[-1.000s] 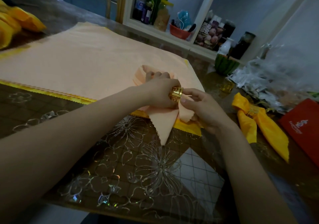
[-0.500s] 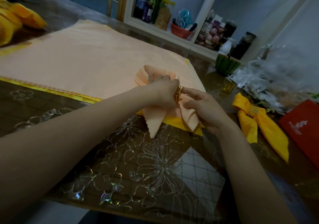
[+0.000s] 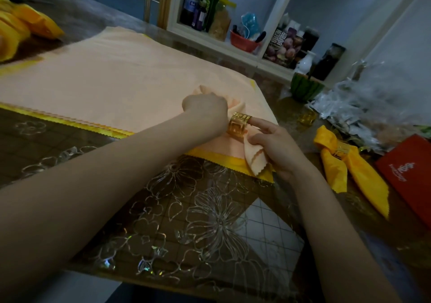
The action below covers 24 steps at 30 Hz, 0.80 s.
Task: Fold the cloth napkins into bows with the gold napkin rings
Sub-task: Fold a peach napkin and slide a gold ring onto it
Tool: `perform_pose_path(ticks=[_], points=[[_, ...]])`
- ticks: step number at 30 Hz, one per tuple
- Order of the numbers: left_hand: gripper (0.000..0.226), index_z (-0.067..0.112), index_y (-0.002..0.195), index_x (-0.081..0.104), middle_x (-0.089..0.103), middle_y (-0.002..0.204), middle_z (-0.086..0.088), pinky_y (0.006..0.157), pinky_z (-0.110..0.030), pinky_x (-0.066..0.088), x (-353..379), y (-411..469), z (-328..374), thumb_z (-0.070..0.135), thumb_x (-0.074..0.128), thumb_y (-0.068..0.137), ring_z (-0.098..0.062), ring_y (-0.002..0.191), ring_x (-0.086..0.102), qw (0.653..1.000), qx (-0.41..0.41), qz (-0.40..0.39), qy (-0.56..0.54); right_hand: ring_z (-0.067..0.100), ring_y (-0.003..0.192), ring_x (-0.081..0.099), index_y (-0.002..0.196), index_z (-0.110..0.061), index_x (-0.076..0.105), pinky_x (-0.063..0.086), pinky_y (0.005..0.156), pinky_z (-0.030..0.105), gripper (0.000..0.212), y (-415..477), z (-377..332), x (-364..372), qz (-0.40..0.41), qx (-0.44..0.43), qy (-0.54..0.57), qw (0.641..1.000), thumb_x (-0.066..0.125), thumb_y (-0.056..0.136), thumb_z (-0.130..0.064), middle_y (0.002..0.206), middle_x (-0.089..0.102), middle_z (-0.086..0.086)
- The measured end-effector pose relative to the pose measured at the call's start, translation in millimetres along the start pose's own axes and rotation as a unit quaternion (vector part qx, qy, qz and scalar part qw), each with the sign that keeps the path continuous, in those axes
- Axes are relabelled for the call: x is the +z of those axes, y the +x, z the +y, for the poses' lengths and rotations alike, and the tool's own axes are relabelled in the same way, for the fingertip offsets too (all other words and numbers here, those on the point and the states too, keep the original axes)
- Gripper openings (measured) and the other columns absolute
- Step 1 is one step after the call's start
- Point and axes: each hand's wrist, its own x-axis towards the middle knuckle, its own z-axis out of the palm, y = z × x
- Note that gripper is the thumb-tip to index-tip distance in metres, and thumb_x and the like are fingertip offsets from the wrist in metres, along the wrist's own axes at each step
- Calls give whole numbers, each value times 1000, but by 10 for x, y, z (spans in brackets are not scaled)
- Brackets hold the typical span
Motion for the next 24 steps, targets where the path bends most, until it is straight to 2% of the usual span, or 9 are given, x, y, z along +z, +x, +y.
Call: perform_pose_path(ticks=[3,5,6,8,11,14,17,21,24], points=[[46,8,129,47,49,130,-14,87,-39,42,-141,-40,-109,17,62,87,-31,116,51,996,-18,-79,43,16,94,58,125,-27,59,46,80,25,46,-6,-12,0,-16,-8,-22,1000,51,88,-1,99,58,-12],[25,6,99,60,59,95,-8,87,-37,46,-205,-22,-155,23,69,83,-27,104,58,986,4,-150,79,11,89,58,115,-31,62,46,76,21,41,-26,-26,-2,-38,-17,-41,998,51,88,-2,97,60,-12],[22,7,79,59,57,77,-4,80,-32,50,-229,-5,-184,26,67,85,-22,89,61,983,14,-173,56,9,85,57,106,-34,63,45,72,19,39,-39,-41,3,-48,-22,-51,997,51,88,-2,94,61,-11],[32,10,65,56,55,62,0,57,-24,45,-299,34,-227,31,63,88,-13,63,56,979,22,-195,-48,6,76,55,94,-33,63,44,63,13,33,-64,-57,-13,-54,-32,-70,996,51,89,-3,86,61,-9],[30,6,87,63,57,76,-4,65,-27,41,-310,150,-315,35,56,91,-18,75,55,984,43,-27,-169,5,66,49,91,-18,68,38,50,8,20,-74,-62,5,-40,-61,-123,990,51,90,-8,75,56,-4],[32,8,109,62,59,105,-11,86,-39,43,-156,258,-314,34,48,95,-26,100,54,974,51,141,-172,7,64,50,92,-19,71,42,58,23,19,-54,-32,30,-9,-82,-152,985,52,89,-14,70,57,-3],[36,14,116,59,55,120,-10,96,-43,34,43,375,-271,40,45,95,-27,112,47,980,74,97,-156,10,68,51,89,-20,71,38,61,26,19,-45,-20,43,-4,-110,-179,978,52,91,-19,77,63,6],[52,16,107,65,64,106,-5,105,-46,21,209,538,-232,59,40,90,-25,108,52,992,77,3,-104,8,73,47,85,-22,63,35,62,23,24,-30,-56,48,-13,-92,-182,979,42,97,-23,78,55,-4],[41,19,109,64,63,107,-3,102,-44,23,230,553,-220,52,50,89,-25,107,52,990,86,14,-109,6,69,42,77,-21,53,31,58,18,32,2,-45,76,-11,-73,-187,980,32,101,-26,75,48,-2]])
